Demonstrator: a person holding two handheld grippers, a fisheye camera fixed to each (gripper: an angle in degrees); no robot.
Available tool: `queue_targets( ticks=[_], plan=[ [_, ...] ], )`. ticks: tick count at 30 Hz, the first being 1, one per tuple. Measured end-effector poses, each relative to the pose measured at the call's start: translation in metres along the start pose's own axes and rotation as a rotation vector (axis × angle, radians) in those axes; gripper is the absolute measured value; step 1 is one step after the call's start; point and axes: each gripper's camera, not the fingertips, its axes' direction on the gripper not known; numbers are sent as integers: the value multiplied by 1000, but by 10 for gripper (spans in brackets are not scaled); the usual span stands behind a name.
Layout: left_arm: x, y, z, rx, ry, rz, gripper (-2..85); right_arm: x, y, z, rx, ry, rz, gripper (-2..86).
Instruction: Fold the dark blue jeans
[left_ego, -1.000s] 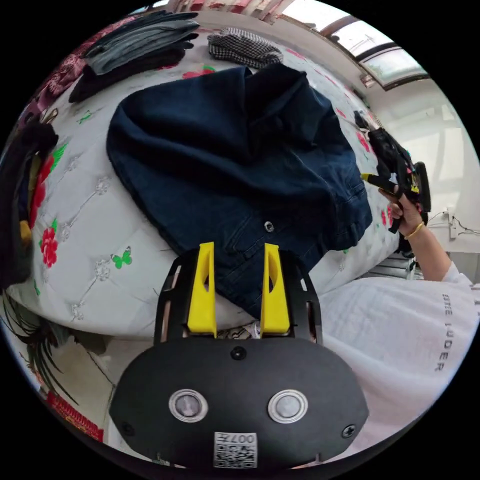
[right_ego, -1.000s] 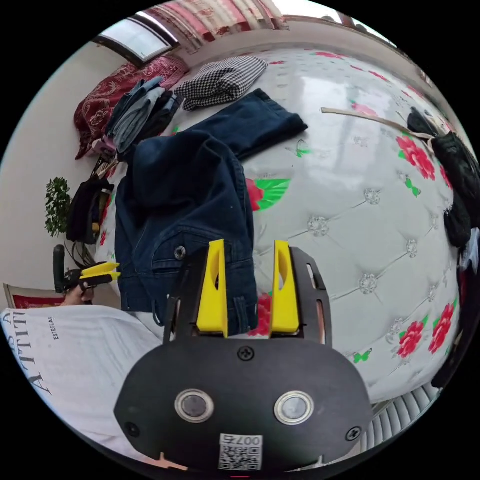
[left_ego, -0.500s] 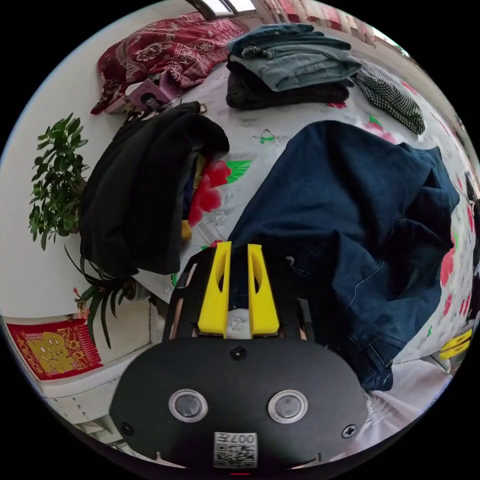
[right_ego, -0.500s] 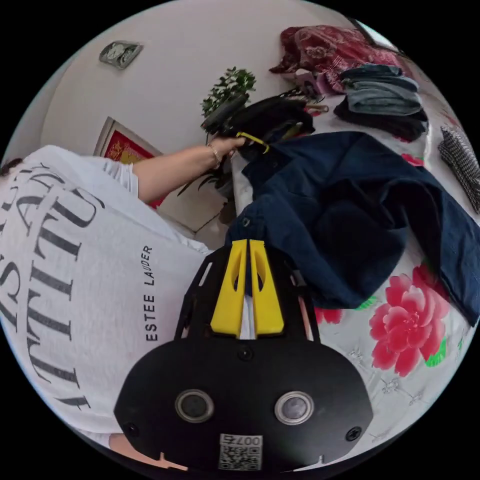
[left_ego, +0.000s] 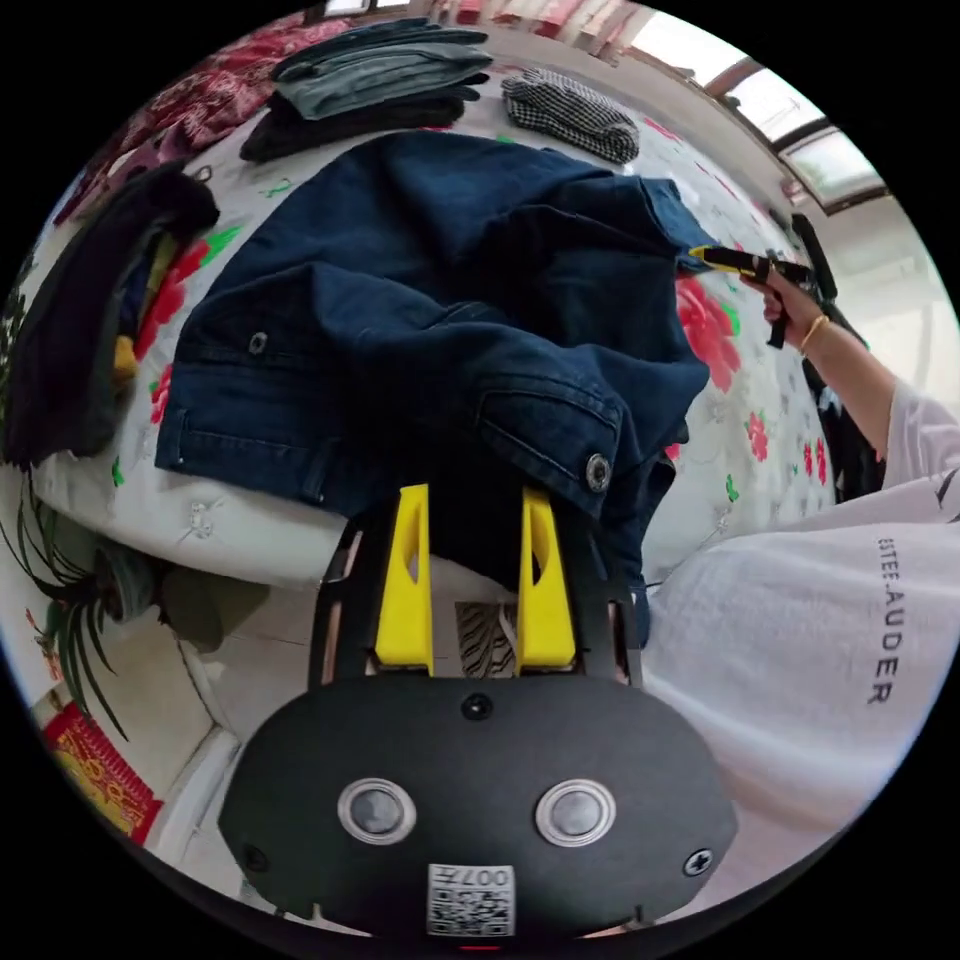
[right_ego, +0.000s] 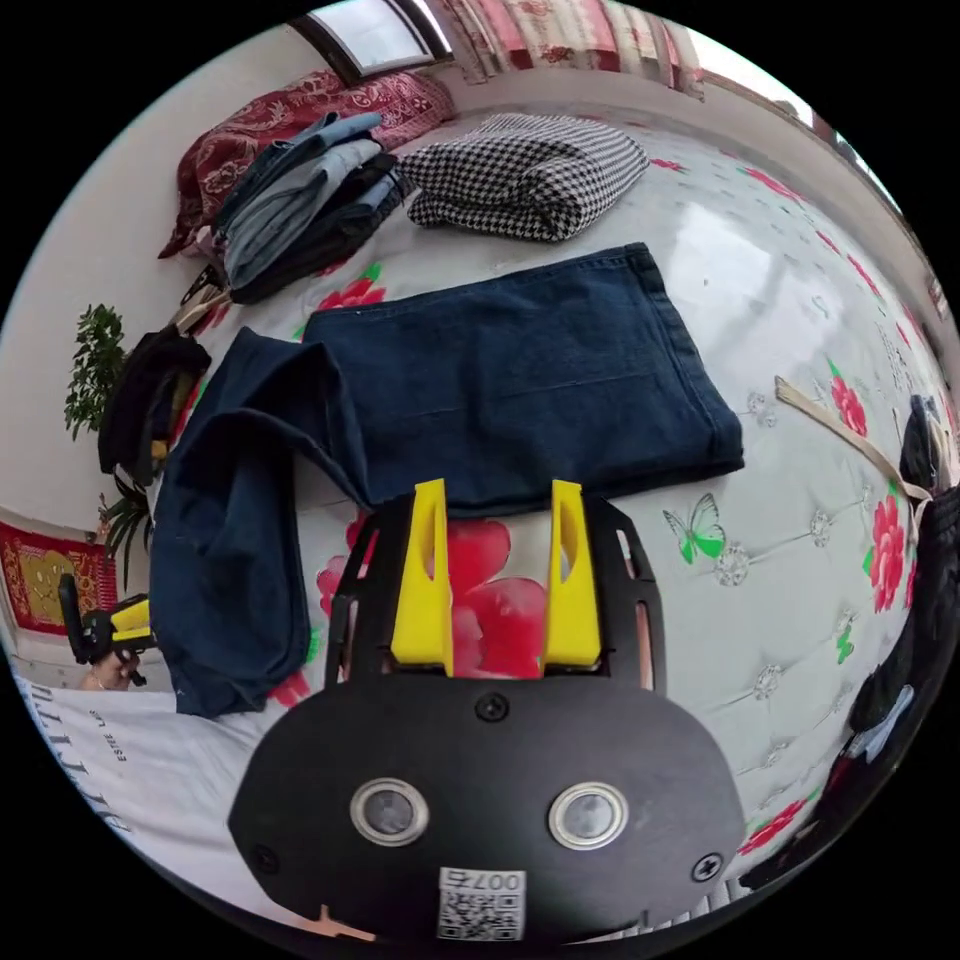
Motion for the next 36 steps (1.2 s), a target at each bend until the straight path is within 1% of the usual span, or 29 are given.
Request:
queue_targets(
  ticks=[1, 2, 3, 4, 5, 7, 9, 10, 12, 13, 15, 16, 17, 18, 21, 23, 26, 29, 31, 33, 34, 35, 36],
  plan=[
    [12, -17, 11, -44, -70, 26, 85, -1, -6, 8, -28, -3, 3, 61],
    [18, -36, 28, -120, -145, 29, 67, -3, -13, 15, -30, 53, 32, 43],
    [21, -43, 34, -158, -172, 44, 60, -9, -16, 16, -10, 146, 43, 26],
    [26, -54, 32, -134, -195, 99, 44, -11, -19, 20, -39, 154, 37, 18],
    [26, -60, 33, -146, -202, 110, 35, -16, -21, 18, -42, 162, 11, 12],
    [23, -70, 31, -173, -193, 137, 3, -13, -21, 7, -54, 107, 43, 5],
    [15, -65, 27, -179, -255, 122, -4, -2, 2, -43, 114, 0, 93, 2],
    [10, -57, 22, -188, -346, 137, -6, 0, 11, -58, 153, -16, 104, 1],
    [0, -41, 11, -191, -448, 167, -8, 5, 66, -131, 312, -15, 127, 1],
    [-11, -32, 4, -205, -484, 163, -8, 5, 82, -150, 341, 2, 128, 1],
    [-33, -20, -3, -234, -506, 124, -8, 5, 153, -213, 398, 120, 131, 3],
    [-48, -15, -6, -247, -503, 96, -8, 7, 170, -223, 394, 149, 137, 4],
    [-54, -13, -8, -246, -494, 92, -7, 14, 199, -235, 336, 160, 155, 8],
    [-65, -11, -9, -254, -481, 86, -5, 26, 221, -235, 249, 136, 207, 12],
    [-83, -15, -22, -232, -386, 44, 9, 39, 261, -219, 140, 94, 326, 39],
    [-93, -17, -40, -177, -331, -14, 23, 36, 269, -213, 157, 140, 351, 54],
    [-107, -20, -86, 5, -257, -124, 51, 44, 263, -198, 217, 192, 435, 73],
    [-104, -35, -103, 42, -243, -112, 69, 69, 240, -162, 172, 196, 520, 86],
    [-88, -56, -109, 69, -287, -54, 70, 84, 223, -134, 106, 182, 556, 86],
    [-77, -76, -101, 74, -293, -14, 68, 94, 201, -90, -47, 117, 602, 74],
    [-72, -91, -89, 59, -300, 2, 66, 86, 195, -93, -4, 206, 603, 66],
    [-71, -98, -81, 48, -305, 8, 63, 70, 185, -86, 0, 296, 549, 50],
    [-69, -112, -63, 16, -320, 7, 58, 61, 173, -83, -15, 298, 516, 31]
  ],
)
